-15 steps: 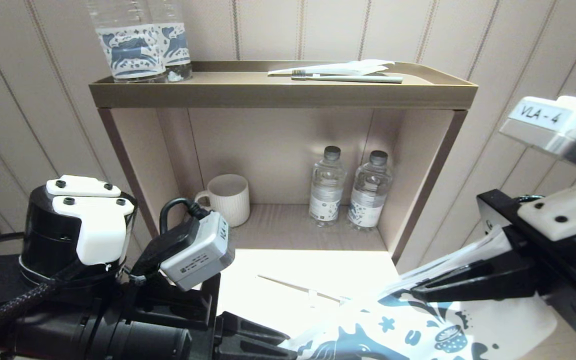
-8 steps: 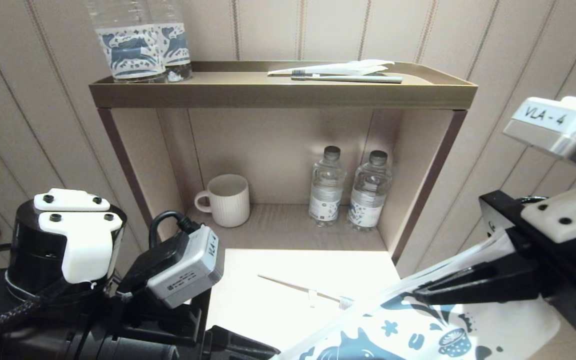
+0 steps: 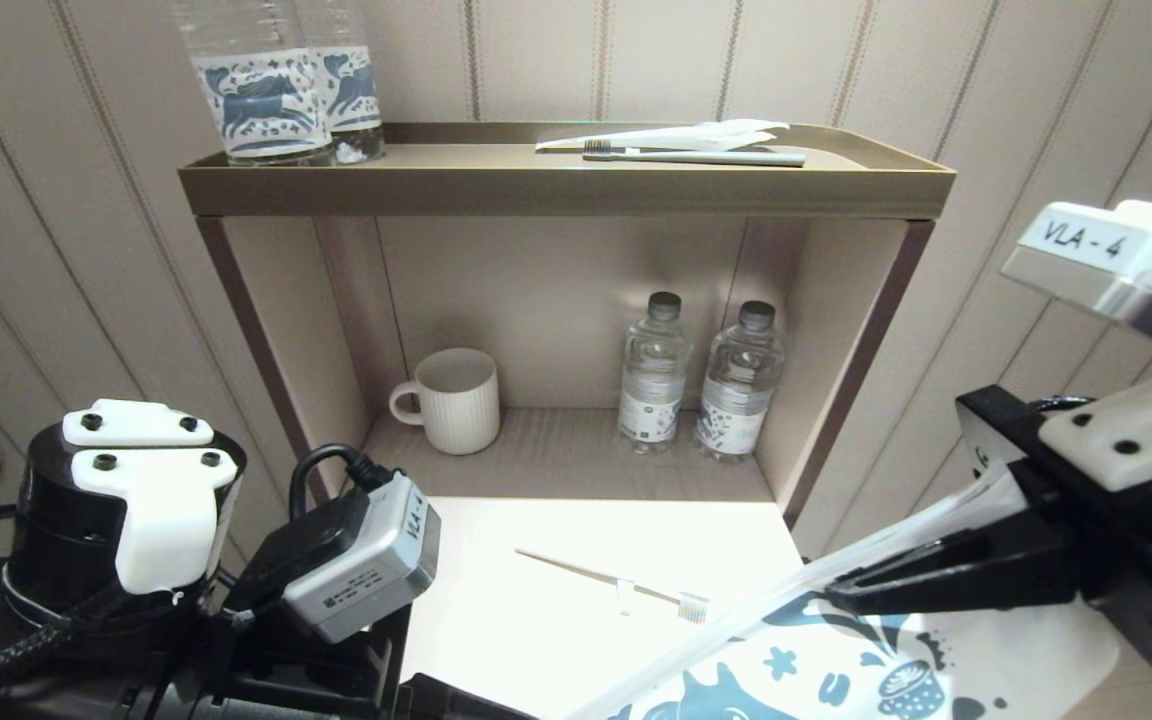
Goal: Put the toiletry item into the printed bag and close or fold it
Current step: Open the storage bag
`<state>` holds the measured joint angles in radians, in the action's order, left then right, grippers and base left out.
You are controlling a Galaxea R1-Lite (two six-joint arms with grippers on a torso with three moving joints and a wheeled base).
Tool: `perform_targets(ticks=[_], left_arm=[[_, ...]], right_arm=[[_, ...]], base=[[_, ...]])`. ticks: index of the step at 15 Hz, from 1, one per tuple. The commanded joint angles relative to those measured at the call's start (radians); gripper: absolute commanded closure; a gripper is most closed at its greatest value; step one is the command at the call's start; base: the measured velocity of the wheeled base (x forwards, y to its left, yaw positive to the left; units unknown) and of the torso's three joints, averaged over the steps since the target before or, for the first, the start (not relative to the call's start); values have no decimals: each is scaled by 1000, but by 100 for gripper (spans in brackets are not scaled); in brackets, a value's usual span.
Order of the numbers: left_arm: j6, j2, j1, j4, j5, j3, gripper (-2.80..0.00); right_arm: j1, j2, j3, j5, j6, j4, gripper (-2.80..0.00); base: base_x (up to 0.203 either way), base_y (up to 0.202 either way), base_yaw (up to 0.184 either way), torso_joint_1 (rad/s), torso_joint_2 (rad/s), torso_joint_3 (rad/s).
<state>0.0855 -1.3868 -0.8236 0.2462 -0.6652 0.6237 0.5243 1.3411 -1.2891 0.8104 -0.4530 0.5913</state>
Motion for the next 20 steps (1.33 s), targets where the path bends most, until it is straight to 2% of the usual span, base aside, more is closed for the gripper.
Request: perform_targets(ticks=[1, 20], left_arm=[[2, -3, 0, -1, -4, -9, 0], [7, -24, 0, 1, -2, 41, 0]], right_arm=[[0, 4, 1, 5, -3, 2, 0], [3, 4, -1, 4, -3, 2, 0]], base=[[0, 0, 0, 0, 0, 0], [0, 0, 0, 0, 0, 0]])
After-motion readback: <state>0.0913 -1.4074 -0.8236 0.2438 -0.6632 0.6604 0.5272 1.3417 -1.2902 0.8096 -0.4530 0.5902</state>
